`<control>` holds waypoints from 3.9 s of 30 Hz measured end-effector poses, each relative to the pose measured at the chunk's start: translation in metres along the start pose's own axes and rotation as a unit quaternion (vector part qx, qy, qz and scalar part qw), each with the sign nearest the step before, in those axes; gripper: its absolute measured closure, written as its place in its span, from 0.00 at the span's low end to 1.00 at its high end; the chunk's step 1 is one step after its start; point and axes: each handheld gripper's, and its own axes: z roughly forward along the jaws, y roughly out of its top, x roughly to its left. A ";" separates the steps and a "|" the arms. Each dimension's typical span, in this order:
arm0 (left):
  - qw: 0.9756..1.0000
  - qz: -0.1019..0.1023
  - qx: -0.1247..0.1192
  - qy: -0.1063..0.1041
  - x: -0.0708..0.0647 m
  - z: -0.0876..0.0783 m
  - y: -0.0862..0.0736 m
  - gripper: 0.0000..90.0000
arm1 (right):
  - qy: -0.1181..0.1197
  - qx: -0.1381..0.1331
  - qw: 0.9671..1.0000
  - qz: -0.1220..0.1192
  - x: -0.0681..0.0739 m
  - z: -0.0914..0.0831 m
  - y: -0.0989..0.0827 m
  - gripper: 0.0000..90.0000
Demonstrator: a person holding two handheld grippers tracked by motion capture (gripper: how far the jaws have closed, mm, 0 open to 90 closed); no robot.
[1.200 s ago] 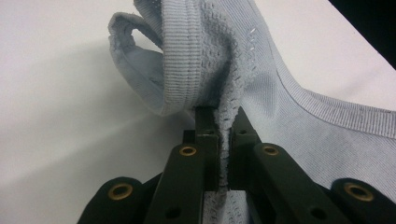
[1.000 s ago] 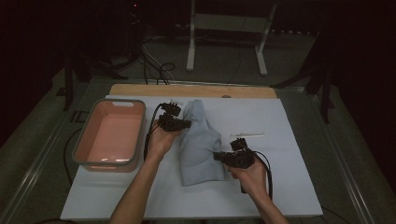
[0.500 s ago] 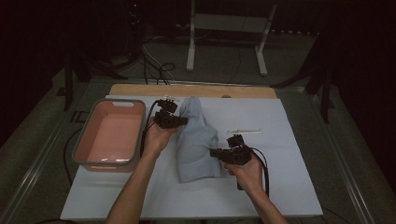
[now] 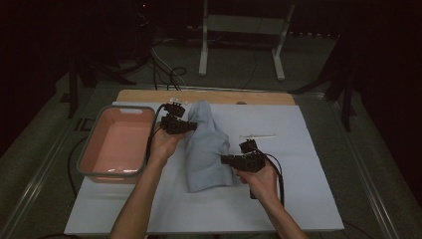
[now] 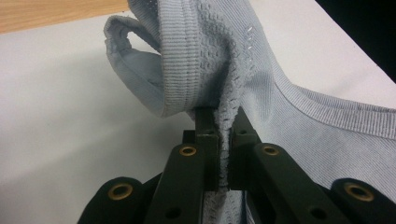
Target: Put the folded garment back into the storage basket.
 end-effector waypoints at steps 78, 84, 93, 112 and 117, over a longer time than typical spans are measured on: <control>0.999 0.016 -0.005 0.037 0.018 -0.047 0.029 0.97 | 0.032 -0.006 0.999 0.003 0.034 0.024 0.037 0.94; 0.999 0.014 -0.005 0.040 0.021 -0.050 0.029 0.97 | 0.037 -0.004 0.999 -0.001 0.040 0.026 0.039 0.94; 0.999 0.012 -0.006 0.041 0.025 -0.052 0.030 0.97 | 0.043 -0.005 0.999 -0.009 0.049 0.027 0.044 0.94; 0.999 0.013 -0.012 0.048 0.030 -0.063 0.031 0.97 | 0.070 -0.010 0.997 -0.005 0.059 0.030 0.052 0.94; 0.999 0.011 -0.016 0.050 0.031 -0.066 0.032 0.97 | 0.076 -0.012 0.997 -0.002 0.058 0.032 0.053 0.94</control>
